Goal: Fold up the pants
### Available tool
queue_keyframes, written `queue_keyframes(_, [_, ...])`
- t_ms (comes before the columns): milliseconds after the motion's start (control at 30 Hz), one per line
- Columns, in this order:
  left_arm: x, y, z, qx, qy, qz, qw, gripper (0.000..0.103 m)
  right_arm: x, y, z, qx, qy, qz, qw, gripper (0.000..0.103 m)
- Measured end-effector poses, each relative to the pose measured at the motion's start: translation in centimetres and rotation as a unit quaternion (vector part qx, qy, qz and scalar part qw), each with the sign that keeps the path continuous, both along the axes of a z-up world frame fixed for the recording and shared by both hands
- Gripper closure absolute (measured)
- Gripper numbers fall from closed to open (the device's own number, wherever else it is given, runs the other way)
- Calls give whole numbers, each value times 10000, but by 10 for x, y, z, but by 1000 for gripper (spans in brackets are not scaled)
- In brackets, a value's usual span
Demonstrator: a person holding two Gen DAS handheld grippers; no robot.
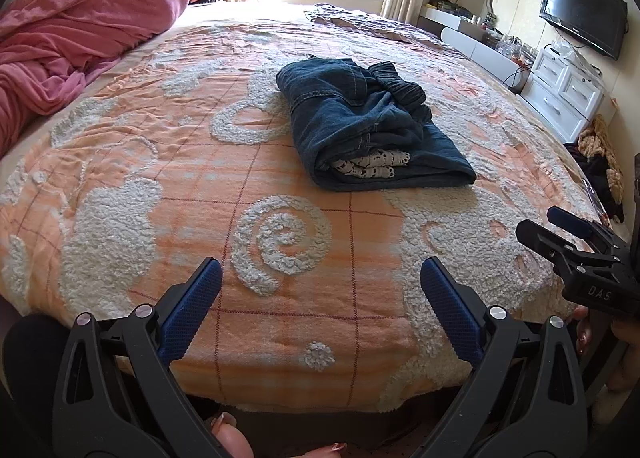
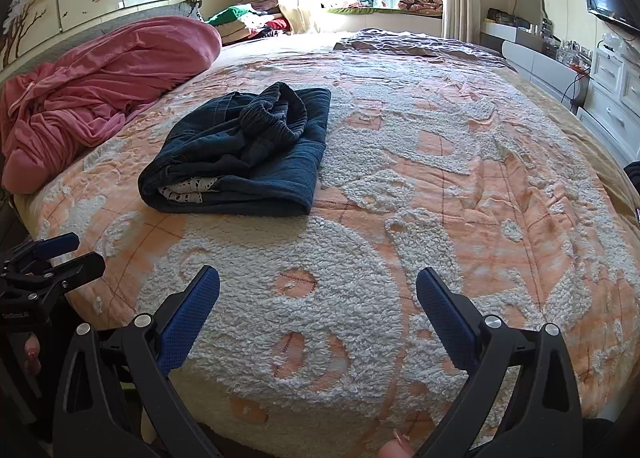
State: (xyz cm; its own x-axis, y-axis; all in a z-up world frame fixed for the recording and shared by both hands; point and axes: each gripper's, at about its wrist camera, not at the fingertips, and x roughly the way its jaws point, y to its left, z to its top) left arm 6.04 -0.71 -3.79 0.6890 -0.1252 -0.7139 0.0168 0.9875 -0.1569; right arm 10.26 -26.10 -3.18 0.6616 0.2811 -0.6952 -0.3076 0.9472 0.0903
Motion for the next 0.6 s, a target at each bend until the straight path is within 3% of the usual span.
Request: queue_keyframes(600, [-1, -2, 1, 17, 18, -35, 10000, 10, 0, -3, -2, -25, 31, -78, 10000, 5])
